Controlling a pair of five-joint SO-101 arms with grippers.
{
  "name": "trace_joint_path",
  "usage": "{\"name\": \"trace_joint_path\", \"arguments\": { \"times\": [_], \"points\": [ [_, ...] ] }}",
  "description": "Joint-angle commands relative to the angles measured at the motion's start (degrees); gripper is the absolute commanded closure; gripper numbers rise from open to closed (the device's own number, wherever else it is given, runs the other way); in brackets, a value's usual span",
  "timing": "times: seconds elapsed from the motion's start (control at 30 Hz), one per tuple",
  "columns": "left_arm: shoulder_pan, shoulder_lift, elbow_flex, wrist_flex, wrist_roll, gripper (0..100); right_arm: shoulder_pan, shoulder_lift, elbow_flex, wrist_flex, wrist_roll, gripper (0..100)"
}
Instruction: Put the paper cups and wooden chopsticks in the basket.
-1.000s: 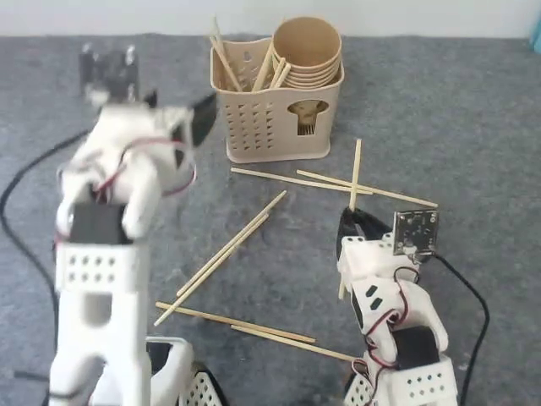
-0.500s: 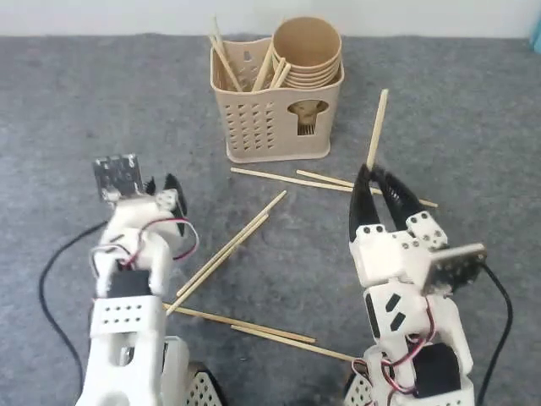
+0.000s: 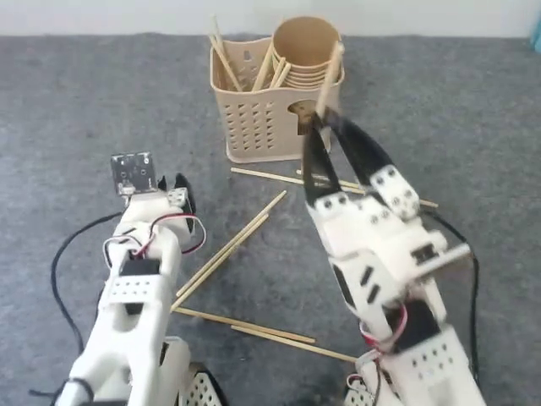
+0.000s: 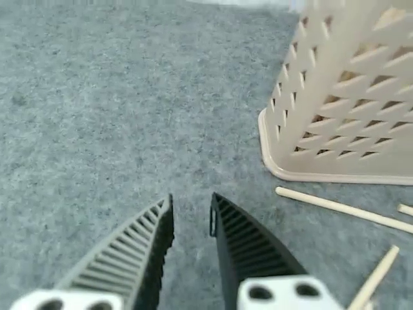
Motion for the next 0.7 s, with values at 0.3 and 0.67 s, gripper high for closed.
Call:
{"name": "trace_joint_path", "arguments": {
  "times": [0.3,0.67],
  "points": [
    [-0.4,7.4,-6.9,-1.8,0.2,91,-2.0,41.4,-36.2,-7.9,1.4,99.0],
    [-0.4,7.5,-6.9,-1.8,0.2,91,-0.3,79.3,-68.0,-8.0,14.3,98.7]
  ]
}}
